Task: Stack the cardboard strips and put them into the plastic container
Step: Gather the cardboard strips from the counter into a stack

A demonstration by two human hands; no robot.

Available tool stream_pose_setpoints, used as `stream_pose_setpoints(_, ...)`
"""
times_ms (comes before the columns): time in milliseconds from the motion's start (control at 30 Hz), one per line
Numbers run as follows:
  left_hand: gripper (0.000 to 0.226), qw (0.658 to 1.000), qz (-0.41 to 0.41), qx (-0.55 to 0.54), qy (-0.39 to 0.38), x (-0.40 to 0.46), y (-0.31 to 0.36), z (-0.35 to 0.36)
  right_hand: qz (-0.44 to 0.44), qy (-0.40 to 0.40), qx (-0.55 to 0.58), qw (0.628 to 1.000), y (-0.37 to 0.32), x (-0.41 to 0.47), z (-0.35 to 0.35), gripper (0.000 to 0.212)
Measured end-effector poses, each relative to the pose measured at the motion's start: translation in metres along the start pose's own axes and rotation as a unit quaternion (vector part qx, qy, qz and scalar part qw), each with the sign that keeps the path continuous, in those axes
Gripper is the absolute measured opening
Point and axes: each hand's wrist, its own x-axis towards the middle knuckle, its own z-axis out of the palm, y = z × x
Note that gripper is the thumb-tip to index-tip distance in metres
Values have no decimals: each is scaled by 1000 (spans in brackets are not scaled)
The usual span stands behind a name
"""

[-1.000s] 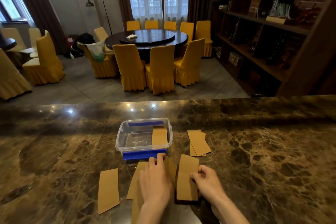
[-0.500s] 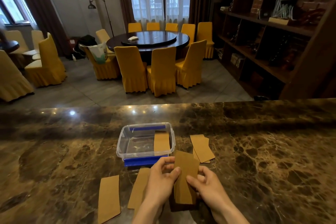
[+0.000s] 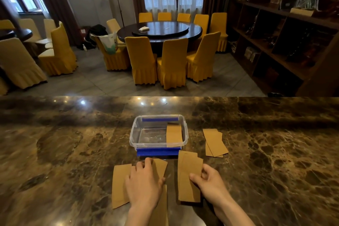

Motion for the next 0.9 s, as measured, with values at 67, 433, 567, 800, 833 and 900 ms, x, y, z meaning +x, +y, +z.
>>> stream_pose_setpoints(67,77,998,-27,-56,-7,2,-2,-3,-11,-7,-22,1000,0,0,3,26)
stream_pose_setpoints(433,24,896,-57,-440,26,4,-18,-19,-2,-64,-12,998,-4,-6,9,30)
stream_pose_setpoints(567,19,854,-14,-515,67,5,-15,-25,-2,-95,56,994,-6,-8,13,30)
stream_pose_setpoints(800,18,832,48,-550,-63,2,0,-21,-34,-74,110,991,-9,-6,22,35)
stream_pose_setpoints(833,20,833,50,-547,-74,1,-1,-20,-36,-74,100,992,-9,-7,21,35)
stream_pose_setpoints(900,27,860,62,-503,-67,0,-6,-17,-38,-67,69,995,-8,-9,17,35)
